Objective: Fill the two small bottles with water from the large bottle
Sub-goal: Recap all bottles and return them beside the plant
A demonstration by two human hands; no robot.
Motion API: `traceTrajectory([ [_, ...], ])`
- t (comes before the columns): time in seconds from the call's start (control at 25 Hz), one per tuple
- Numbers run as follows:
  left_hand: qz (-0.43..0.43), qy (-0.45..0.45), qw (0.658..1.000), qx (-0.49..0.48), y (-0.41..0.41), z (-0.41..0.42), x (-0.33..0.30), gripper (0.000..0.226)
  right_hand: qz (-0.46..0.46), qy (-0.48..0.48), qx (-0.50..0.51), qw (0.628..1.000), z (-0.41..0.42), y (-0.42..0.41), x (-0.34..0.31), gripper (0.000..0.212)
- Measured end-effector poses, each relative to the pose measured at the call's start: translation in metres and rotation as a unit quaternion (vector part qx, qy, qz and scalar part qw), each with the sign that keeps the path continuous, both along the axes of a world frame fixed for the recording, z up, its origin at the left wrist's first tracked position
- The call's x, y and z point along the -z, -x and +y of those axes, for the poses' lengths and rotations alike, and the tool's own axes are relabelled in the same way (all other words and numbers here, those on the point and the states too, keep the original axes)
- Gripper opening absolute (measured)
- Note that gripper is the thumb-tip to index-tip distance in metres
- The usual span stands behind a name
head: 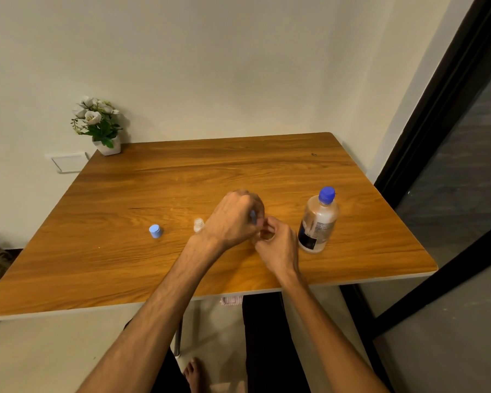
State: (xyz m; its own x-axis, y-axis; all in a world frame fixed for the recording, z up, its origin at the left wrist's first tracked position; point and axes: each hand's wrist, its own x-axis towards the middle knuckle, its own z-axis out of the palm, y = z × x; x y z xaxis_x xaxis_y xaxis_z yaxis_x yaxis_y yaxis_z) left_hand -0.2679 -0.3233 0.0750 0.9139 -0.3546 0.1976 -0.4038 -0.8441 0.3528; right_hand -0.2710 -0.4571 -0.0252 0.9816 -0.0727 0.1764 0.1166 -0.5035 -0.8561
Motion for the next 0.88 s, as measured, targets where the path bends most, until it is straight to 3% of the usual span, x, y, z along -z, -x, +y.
traceTrajectory([
  [0.2,-0.027,0.043,0.999,-0.007,0.009,0.005,-0.001,0.037,0.004,-0.018,-0.009,1.0,0.002,0.004,-0.001,0.039],
  [0.36,-0.096,0.157,0.981,-0.064,0.018,0.03,0.004,0.039,-0.013,-0.004,0.006,1.0,-0.001,0.017,-0.014,0.086],
  [0.44,-0.161,0.23,0.952,-0.122,0.027,0.054,0.013,0.032,-0.104,0.001,0.041,0.994,0.003,0.028,-0.026,0.075],
  [0.52,-0.194,0.249,0.925,-0.211,0.038,0.081,0.027,0.028,-0.192,-0.011,0.038,0.981,0.015,0.037,-0.039,0.051],
  [0.6,-0.15,0.21,0.911,-0.322,0.047,0.108,0.043,0.029,-0.185,-0.02,-0.007,0.982,0.037,0.042,-0.047,0.04],
  [0.68,-0.069,0.153,0.9,-0.403,0.05,0.127,0.059,0.034,-0.108,-0.009,-0.053,0.993,0.06,0.045,-0.047,0.05],
  [0.8,0.027,0.107,0.899,-0.423,0.052,0.143,0.073,0.058,-0.042,0.026,-0.074,0.996,0.086,0.043,-0.031,0.074],
  [0.88,0.03,0.115,0.904,-0.411,0.05,0.148,0.078,0.057,-0.033,0.021,-0.074,0.997,0.097,0.04,-0.023,0.074],
])
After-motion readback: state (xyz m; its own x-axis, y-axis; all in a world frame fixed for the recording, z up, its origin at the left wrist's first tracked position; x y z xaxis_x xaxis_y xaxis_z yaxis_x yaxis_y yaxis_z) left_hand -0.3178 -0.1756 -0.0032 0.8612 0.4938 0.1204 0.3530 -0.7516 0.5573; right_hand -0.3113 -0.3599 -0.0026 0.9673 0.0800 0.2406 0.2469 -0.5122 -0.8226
